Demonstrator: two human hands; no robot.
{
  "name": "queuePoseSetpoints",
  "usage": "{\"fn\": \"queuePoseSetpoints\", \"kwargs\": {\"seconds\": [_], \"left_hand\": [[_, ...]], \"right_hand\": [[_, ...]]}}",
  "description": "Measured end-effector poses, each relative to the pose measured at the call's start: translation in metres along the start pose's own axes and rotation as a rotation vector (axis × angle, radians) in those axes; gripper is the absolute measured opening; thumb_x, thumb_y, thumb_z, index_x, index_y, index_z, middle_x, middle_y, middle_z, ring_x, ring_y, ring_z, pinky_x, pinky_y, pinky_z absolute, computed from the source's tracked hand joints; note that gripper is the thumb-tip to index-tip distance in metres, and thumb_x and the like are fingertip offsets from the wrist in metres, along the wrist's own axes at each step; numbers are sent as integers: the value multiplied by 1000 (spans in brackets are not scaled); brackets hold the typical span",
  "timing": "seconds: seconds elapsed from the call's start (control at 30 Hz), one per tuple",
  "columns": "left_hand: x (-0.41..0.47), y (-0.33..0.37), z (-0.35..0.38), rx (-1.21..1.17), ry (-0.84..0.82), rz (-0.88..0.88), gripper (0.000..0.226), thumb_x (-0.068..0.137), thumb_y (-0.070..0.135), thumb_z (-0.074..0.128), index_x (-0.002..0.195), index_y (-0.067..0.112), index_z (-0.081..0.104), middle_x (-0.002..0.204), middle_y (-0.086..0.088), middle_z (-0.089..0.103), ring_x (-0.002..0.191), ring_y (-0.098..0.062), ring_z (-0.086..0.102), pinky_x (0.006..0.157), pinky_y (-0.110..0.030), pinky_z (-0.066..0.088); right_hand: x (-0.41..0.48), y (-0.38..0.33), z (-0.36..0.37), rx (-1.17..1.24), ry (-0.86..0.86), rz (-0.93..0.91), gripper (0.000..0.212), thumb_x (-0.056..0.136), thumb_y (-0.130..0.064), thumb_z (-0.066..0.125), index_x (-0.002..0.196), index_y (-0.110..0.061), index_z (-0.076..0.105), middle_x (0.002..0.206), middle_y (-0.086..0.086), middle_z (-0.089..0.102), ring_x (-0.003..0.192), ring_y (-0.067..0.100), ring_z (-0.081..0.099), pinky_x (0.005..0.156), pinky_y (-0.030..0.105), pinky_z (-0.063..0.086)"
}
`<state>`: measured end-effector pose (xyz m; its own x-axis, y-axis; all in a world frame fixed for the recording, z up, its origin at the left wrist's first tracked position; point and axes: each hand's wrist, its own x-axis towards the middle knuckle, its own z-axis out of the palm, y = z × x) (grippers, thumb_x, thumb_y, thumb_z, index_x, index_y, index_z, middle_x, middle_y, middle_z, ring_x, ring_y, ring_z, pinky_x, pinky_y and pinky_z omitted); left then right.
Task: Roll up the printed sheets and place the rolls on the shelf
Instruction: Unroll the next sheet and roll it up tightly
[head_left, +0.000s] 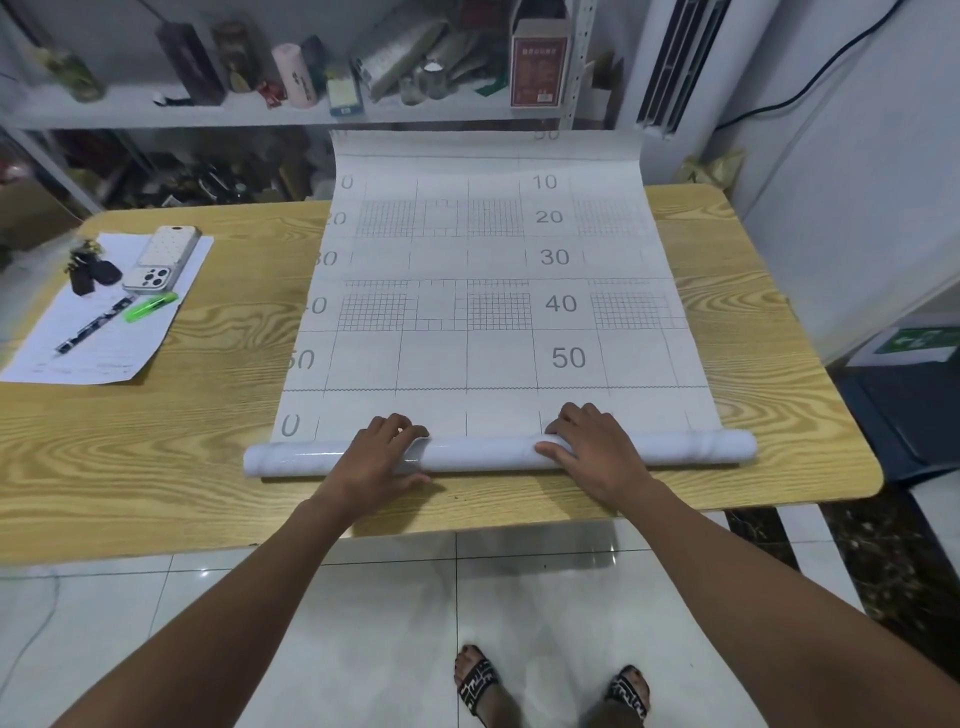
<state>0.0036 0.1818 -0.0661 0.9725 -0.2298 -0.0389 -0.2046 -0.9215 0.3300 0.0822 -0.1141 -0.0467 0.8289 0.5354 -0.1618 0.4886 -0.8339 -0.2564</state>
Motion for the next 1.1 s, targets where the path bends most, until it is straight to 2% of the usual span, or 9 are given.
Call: {"fn": "queuePoseSetpoints", "kwargs": {"seconds": [0.1, 0.23, 0.4, 0.5, 0.7, 0.93, 1.1], "left_hand": [[1, 0, 3, -20, 5, -3, 57, 64, 41, 80, 109, 19, 53, 101, -6, 55, 84, -26, 52, 70, -32, 39], [4, -3, 0, -32, 1, 10, 50, 68, 37, 77, 109, 21, 53, 99, -3, 54, 83, -25, 49, 66, -30, 34], [6, -4, 0, -37, -28, 11, 51, 75, 53, 58, 114, 20, 55, 102, 1, 52, 85, -18, 45, 68, -30, 39], [6, -6, 2, -62, -37, 23, 50, 77, 51, 60, 115, 19, 55, 102, 1, 53, 86, -17, 46, 71, -34, 45], [7, -1, -3, -15, -40, 40, 63, 78, 60, 33, 117, 16, 57, 103, -3, 54, 90, -22, 46, 72, -30, 28], [8, -3, -3, 18, -80, -12, 69, 79, 63, 23, 129, 21, 46, 109, 1, 55, 99, -19, 42, 76, -27, 24], [8, -2, -4, 16, -100, -31, 70, 76, 65, 20, 119, 19, 51, 111, 2, 58, 98, -19, 44, 77, -26, 23]], "right_hand": [[1, -1, 0, -10, 8, -11, 79, 80, -63, 5, 109, -17, 63, 106, -2, 52, 96, 19, 46, 83, 33, 36], [1, -2, 1, -53, 10, -22, 80, 81, -60, 2, 110, -17, 63, 107, 0, 55, 98, 22, 48, 87, 36, 36], [-2, -2, 5, -71, 53, 2, 71, 85, -56, 7, 113, -17, 60, 108, 1, 60, 99, 24, 52, 92, 36, 34], [-3, 1, 9, -66, 57, 24, 67, 87, -55, 9, 116, -19, 57, 110, -1, 61, 101, 23, 53, 94, 32, 27], [-8, 7, 9, -58, 91, 13, 63, 88, -56, 16, 115, -16, 57, 109, 1, 61, 99, 25, 55, 93, 34, 28], [-16, 12, 14, -30, 170, -47, 53, 87, -57, 33, 108, -16, 58, 99, 0, 59, 91, 23, 56, 91, 32, 27], [-14, 15, 16, -47, 163, -39, 52, 86, -59, 35, 108, -18, 58, 101, -1, 58, 92, 23, 53, 92, 32, 28]]}}
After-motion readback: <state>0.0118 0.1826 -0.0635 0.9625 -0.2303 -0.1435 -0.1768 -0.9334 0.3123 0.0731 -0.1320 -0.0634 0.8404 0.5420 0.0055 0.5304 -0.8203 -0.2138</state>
